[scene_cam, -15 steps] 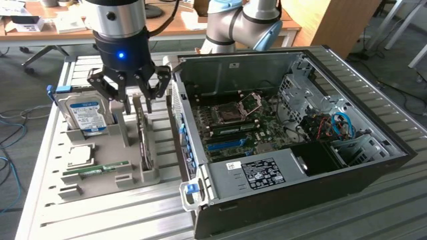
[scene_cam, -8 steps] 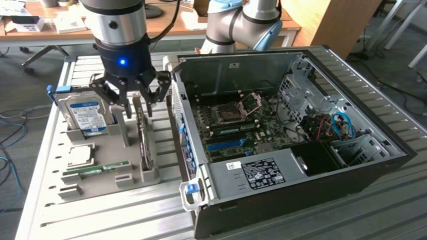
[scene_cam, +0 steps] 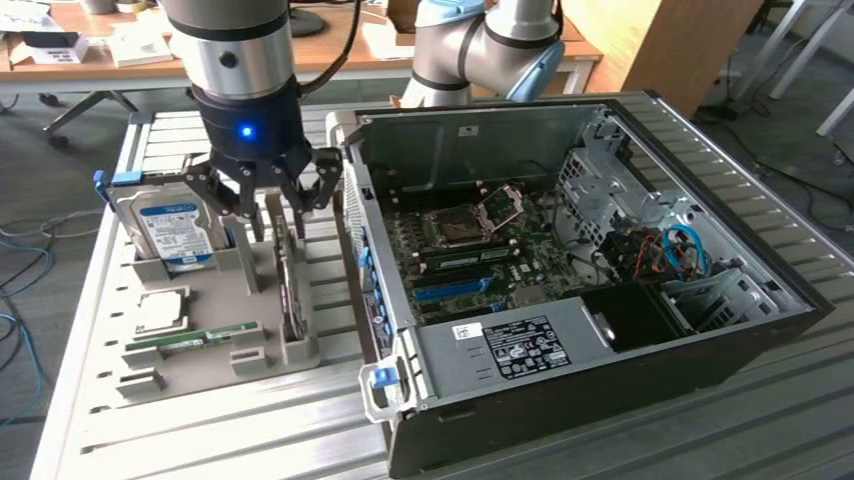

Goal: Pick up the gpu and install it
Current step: 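Pick up the gpu and move the gpu toward the slot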

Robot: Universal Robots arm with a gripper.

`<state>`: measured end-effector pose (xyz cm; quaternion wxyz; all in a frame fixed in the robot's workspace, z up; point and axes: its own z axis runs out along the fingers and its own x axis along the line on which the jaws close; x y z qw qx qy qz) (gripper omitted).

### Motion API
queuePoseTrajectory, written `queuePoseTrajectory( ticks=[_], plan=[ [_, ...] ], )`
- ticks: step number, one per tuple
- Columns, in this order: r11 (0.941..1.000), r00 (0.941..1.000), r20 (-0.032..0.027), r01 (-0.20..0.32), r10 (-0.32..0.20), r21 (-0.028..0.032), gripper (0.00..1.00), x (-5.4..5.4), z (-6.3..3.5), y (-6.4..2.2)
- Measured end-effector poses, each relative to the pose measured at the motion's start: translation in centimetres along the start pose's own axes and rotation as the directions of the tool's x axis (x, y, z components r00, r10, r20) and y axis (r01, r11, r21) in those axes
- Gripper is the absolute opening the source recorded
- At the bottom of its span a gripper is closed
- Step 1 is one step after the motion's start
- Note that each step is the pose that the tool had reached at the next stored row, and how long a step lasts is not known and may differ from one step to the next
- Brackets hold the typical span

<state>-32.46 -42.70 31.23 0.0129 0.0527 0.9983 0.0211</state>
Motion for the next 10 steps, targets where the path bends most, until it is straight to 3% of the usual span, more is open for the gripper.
queuePoseTrajectory(
  ticks=[4, 10],
  plan=[
    [1.0, 1.0, 0.0, 0.0, 0.0, 0.0001, 0.47, -0.06, -0.02, -0.54],
    [1.0, 1.0, 0.0002, 0.0, 0.0, 0.0, 0.47, -0.06, 0.26, -0.59]
  ],
)
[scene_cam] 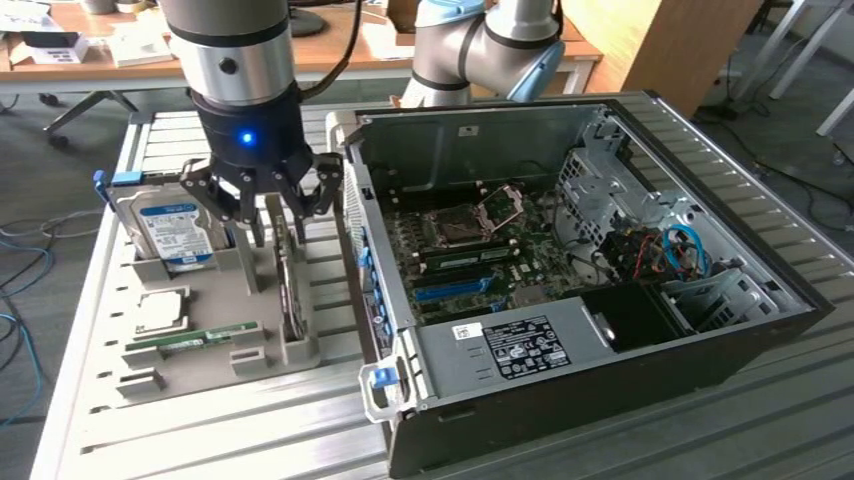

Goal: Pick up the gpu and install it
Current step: 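Pick up the gpu and move the gpu toward the slot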

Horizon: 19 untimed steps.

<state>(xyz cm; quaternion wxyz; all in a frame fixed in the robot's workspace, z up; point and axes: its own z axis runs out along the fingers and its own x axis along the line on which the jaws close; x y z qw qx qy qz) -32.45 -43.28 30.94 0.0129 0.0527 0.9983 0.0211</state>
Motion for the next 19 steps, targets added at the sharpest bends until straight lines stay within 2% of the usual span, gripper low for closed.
queuePoseTrajectory(
  ticks=[12, 19],
  plan=[
    [1.0, 1.0, 0.0002, 0.0, 0.0, 0.003, 0.47, 0.0, 2.16, -0.09],
    [1.0, 1.0, 0.0006, 0.0, 0.0, 0.0074, 0.47, 0.1, 3.44, -0.15]
  ],
)
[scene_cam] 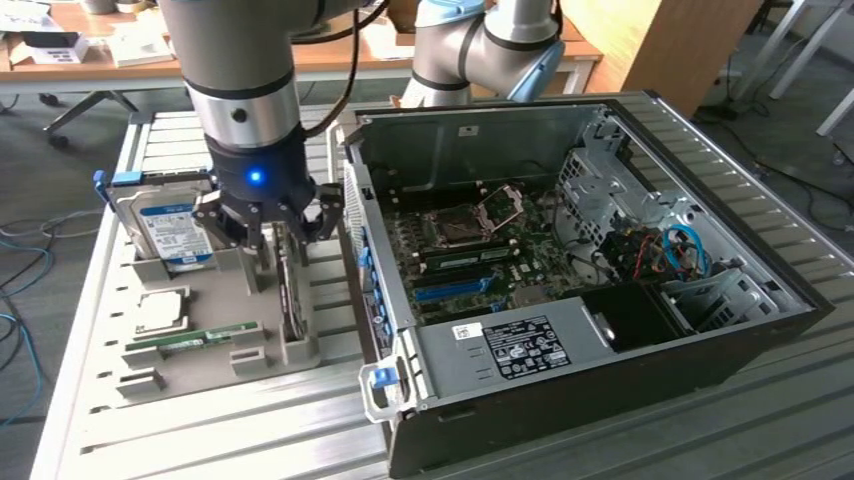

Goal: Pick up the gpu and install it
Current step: 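Pick up the gpu and move the gpu toward the slot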

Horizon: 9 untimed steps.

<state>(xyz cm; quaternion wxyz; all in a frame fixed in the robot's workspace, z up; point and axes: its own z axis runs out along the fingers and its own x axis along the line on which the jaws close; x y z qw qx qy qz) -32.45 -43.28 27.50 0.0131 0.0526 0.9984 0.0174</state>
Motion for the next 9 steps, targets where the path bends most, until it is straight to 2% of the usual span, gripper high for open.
queuePoseTrajectory(
  ticks=[4, 9],
  plan=[
    [1.0, 1.0, 0.0003, 0.0, 0.0, 0.0018, 0.47, 0.02, 0.71, -0.02],
    [1.0, 1.0, 0.0002, 0.0, 0.0, 0.0019, 0.47, 0.05, 0.78, -0.03]
  ],
)
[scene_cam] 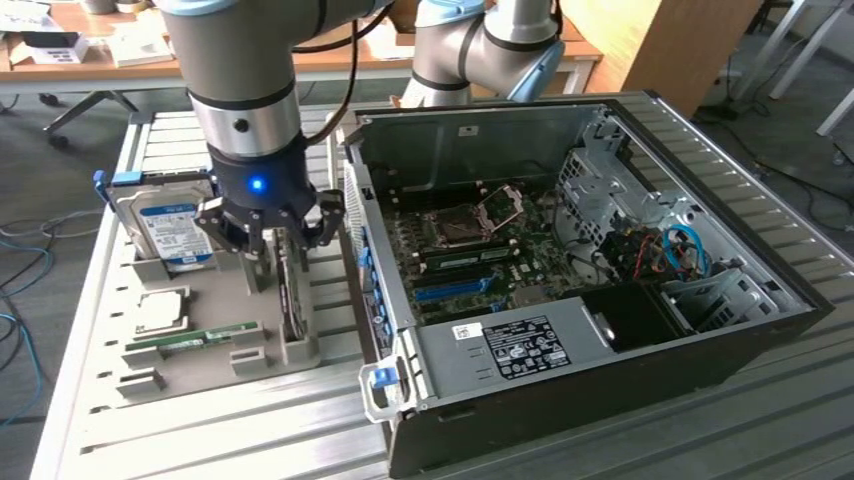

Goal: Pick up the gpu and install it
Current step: 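Pick up the gpu and move the gpu toward the slot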

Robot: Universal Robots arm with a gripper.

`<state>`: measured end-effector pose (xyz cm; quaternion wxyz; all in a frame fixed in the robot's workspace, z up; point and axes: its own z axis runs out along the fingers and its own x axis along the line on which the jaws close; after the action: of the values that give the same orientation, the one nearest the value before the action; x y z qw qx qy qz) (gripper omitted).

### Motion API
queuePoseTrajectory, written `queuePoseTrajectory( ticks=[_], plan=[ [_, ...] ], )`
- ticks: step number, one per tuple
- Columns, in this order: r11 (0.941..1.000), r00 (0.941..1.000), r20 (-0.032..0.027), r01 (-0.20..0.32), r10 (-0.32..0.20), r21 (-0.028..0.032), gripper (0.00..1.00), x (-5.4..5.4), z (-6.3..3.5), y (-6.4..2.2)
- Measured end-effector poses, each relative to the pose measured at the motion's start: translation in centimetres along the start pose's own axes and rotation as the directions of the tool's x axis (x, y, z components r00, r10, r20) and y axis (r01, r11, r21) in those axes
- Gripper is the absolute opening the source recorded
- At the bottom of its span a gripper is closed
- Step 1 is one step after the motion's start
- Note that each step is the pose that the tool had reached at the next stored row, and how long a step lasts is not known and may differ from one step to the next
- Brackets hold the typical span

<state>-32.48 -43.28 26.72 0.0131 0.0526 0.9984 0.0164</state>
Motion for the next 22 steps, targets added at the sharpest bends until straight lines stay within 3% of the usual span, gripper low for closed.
queuePoseTrajectory(
  ticks=[5, 17, 22],
  plan=[
    [1.0, 1.0, -0.0001, 0.0, 0.0, 0.0, 0.47, 0.1, 0.29, -0.03],
    [1.0, 1.0, 0.0, 0.0, 0.0, 0.0001, 0.47, 0.2, 2.49, -0.09],
    [1.0, 1.0, 0.0001, 0.0, 0.0, 0.0, 0.47, 0.2, 2.51, -0.09]
  ],
)
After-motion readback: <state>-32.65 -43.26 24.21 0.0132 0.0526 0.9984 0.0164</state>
